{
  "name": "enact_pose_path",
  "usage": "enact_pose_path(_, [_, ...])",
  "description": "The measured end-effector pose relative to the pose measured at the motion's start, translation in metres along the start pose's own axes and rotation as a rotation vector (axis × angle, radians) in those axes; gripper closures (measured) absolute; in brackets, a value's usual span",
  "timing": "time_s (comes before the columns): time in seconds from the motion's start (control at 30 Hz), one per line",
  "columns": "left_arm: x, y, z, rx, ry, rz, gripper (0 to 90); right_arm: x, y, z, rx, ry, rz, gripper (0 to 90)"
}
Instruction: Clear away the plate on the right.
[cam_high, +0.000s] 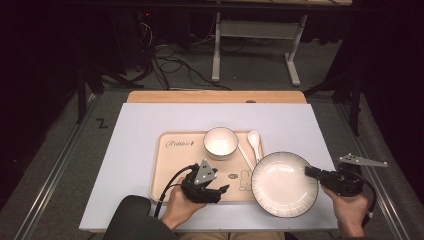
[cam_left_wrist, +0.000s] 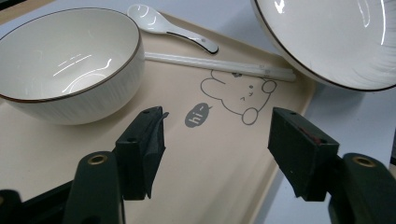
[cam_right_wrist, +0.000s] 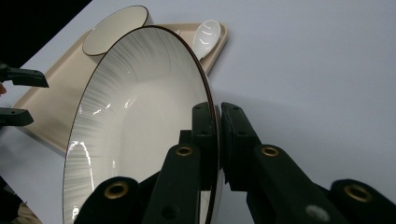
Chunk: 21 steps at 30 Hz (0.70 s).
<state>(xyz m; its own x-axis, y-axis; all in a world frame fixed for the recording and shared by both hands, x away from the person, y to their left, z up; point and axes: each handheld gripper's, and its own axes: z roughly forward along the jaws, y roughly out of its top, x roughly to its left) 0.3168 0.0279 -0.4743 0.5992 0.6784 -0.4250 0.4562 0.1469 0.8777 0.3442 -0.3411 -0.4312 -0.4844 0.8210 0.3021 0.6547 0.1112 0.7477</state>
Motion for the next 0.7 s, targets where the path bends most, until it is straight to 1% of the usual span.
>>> enact_pose_path(0.07, [-0.001, 0.0, -0.001, -0.001, 0.0, -0.009, 36.4, 0.004, 0.002, 0.004, 0.007, 0.015, -0.004, 86.2])
enact_pose_path(0.13, [-0.002, -0.001, -0.002, -0.003, 0.0, -0.016, 36.6, 0.006, 0.004, 0.01, 0.013, 0.032, -0.02, 86.2])
enact_pose_path(0.23, [-0.002, -0.001, -0.004, 0.003, 0.006, -0.012, 36.9, 0.011, 0.006, 0.018, 0.028, 0.045, -0.035, 86.2])
enact_pose_path(0.3, [-0.002, -0.001, -0.005, -0.001, 0.01, -0.028, 37.2, 0.016, 0.009, 0.025, 0.041, 0.057, -0.052, 86.2])
enact_pose_path(0.53, [-0.002, -0.003, -0.007, 0.008, 0.026, -0.047, 38.5, 0.031, 0.017, 0.041, 0.058, 0.112, -0.094, 86.2])
enact_pose_path(0.6, [-0.002, -0.003, -0.008, 0.003, 0.026, -0.063, 39.1, 0.036, 0.02, 0.045, 0.062, 0.126, -0.104, 86.2])
enact_pose_path(0.7, [-0.001, -0.002, -0.01, 0.001, 0.031, -0.073, 40.0, 0.042, 0.024, 0.053, 0.068, 0.147, -0.131, 86.2])
